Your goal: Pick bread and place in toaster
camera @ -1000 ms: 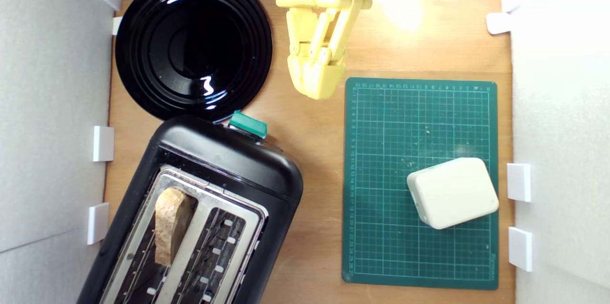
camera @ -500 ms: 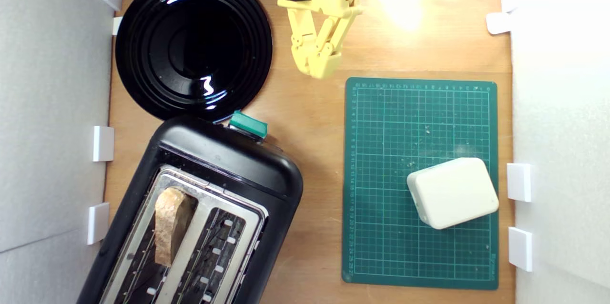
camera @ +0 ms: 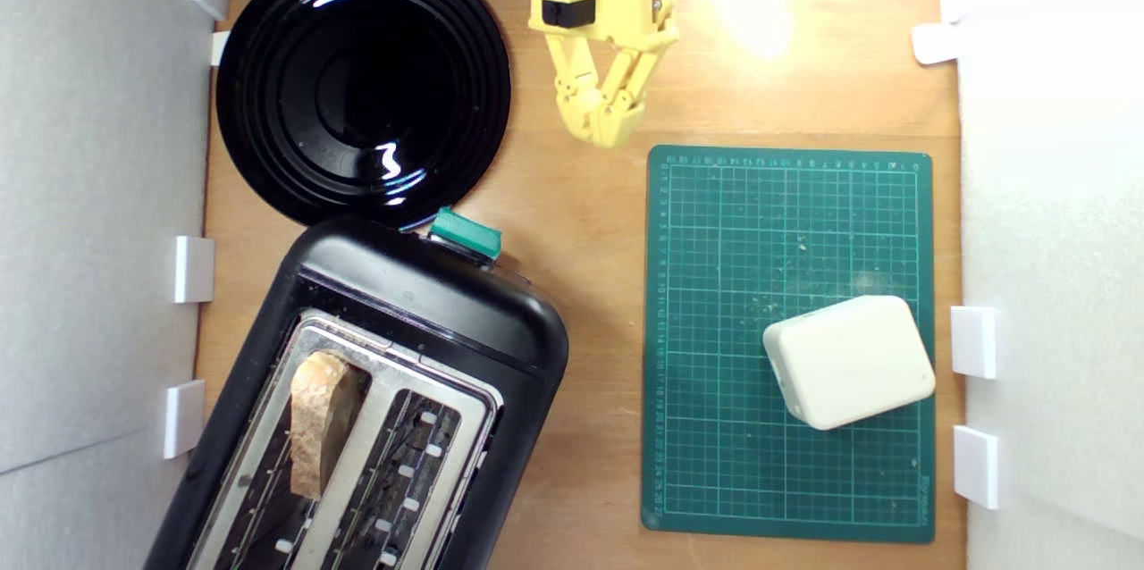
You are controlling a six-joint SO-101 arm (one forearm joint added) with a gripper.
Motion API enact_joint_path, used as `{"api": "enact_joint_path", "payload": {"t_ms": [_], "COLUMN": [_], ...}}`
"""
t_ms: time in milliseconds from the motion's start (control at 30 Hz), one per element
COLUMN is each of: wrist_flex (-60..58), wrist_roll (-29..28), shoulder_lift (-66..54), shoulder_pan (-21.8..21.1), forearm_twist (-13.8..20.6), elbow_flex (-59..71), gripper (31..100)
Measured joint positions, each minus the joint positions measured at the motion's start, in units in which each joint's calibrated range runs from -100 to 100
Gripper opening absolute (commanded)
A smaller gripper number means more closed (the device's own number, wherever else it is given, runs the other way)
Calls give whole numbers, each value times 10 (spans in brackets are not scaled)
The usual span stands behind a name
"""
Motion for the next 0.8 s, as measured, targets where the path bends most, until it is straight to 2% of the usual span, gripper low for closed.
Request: {"api": "enact_joint_path", "payload": {"t_ms": [533, 600, 667, 800], "wrist_flex": [-31, -34, -36, -39], "wrist_roll": [3, 3, 3, 3], "shoulder_lift": [-18, -18, -18, -18], "shoulder_pan": [-5, -14, -40, -33], "forearm_twist": [-18, -18, -18, -18], "elbow_flex": [102, 106, 126, 141], "gripper": [508, 508, 508, 508]}}
